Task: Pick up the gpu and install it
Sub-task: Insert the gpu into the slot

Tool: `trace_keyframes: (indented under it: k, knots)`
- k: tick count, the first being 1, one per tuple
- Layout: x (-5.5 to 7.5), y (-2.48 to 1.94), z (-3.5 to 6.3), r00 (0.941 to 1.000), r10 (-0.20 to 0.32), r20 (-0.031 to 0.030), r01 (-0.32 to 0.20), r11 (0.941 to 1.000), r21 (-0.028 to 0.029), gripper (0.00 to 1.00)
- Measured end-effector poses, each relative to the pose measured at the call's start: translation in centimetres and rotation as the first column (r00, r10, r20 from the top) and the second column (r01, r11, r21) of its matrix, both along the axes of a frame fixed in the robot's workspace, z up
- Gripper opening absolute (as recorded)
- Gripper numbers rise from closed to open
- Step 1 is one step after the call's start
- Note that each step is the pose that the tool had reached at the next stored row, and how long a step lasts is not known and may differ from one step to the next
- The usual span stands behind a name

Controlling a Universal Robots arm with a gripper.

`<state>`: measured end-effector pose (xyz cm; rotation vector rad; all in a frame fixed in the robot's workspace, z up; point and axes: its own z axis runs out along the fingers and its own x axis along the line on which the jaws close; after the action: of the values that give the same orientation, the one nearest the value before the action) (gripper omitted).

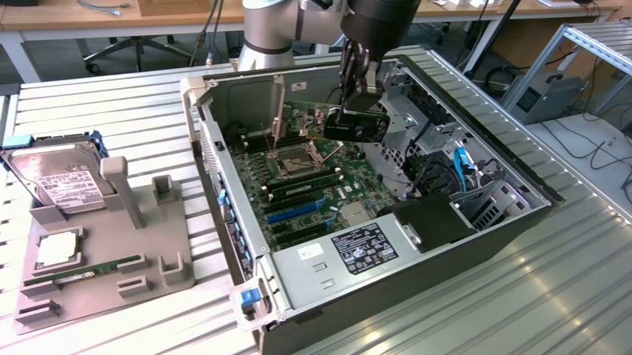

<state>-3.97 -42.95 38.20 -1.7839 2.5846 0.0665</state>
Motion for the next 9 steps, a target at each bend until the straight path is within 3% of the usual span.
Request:
trace_keyframes:
  k: [9]
  knots:
    - [0.09,0.00,-0.01,0.9999,0.014,0.0000,-0.014,0.9999,-0.0001,0.27]
